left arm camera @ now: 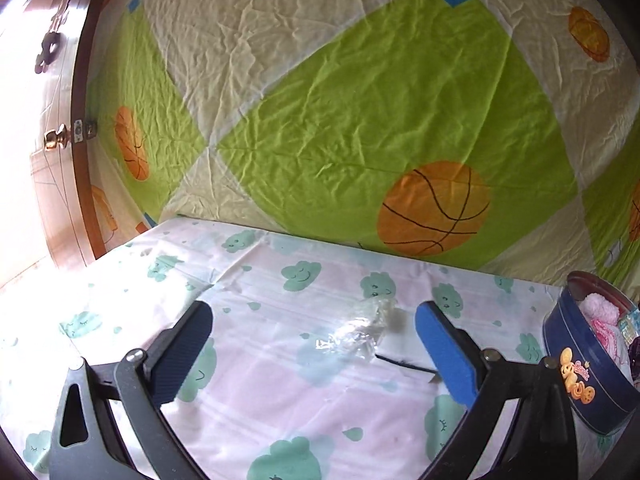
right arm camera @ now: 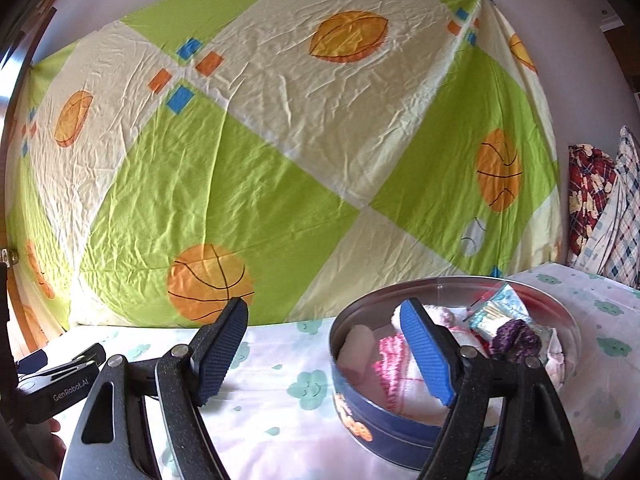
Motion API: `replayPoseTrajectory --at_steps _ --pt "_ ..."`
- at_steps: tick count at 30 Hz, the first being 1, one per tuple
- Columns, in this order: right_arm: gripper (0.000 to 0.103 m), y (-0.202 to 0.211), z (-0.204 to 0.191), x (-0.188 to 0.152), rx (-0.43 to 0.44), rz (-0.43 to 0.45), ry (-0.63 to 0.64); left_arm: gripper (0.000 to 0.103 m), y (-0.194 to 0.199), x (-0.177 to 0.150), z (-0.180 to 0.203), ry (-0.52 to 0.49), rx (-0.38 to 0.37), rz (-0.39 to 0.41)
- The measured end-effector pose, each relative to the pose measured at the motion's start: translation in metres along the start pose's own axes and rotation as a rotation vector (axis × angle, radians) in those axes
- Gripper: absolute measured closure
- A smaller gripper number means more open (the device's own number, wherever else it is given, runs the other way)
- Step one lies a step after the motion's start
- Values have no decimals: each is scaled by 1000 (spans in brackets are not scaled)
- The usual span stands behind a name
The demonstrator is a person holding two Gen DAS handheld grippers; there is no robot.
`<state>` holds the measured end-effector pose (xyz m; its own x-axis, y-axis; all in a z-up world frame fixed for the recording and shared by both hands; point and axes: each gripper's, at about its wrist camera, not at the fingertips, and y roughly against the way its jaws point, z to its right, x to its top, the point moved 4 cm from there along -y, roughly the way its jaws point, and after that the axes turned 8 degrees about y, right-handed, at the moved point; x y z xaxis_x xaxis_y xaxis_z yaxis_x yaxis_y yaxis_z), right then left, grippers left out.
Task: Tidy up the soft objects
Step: 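Grasp the white sponge with the right tool while the left tool grasps the plastic bag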
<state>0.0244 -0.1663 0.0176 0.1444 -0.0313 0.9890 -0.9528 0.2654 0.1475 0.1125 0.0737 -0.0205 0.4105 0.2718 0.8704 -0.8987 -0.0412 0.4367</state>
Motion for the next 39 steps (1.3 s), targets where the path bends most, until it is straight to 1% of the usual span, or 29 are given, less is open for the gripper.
replayPoseTrajectory --at_steps 6,10,14,18,21,24,27,29,32,33,35,37,39 --pt "23 -21 -36 -4 73 -69 14 0 -20 8 -35 89 40 -53" --pt "23 -39 -58 -11 113 -145 32 0 -35 17 -59 112 88 -60" --pt "23 -51 -80 -15 168 -190 57 0 -48 25 -81 136 138 -76" --pt "23 -68 -109 -25 233 -289 123 0 -56 30 -95 120 206 -81" --pt "23 -82 -125 -34 262 -379 152 0 -58 32 -101 111 248 -97" --pt "23 -95 -140 -46 301 -480 147 0 -58 31 -104 132 233 -117" --pt "23 -107 -160 -59 329 -573 180 0 -57 31 -103 135 232 -127" --pt "23 -115 -174 -65 349 -621 197 0 -57 32 -103 135 233 -128" --pt "23 -126 -189 -71 333 -668 199 0 -57 32 -105 142 231 -130" --pt "23 -131 -191 -74 324 -686 192 0 -57 33 -105 143 229 -130" --pt "23 -137 -193 -78 333 -720 164 0 -56 34 -107 144 229 -128" --pt "42 -135 -188 -76 342 -706 136 0 -56 35 -108 144 223 -126" --pt "42 -132 -185 -75 380 -702 133 0 -55 36 -108 145 214 -121"
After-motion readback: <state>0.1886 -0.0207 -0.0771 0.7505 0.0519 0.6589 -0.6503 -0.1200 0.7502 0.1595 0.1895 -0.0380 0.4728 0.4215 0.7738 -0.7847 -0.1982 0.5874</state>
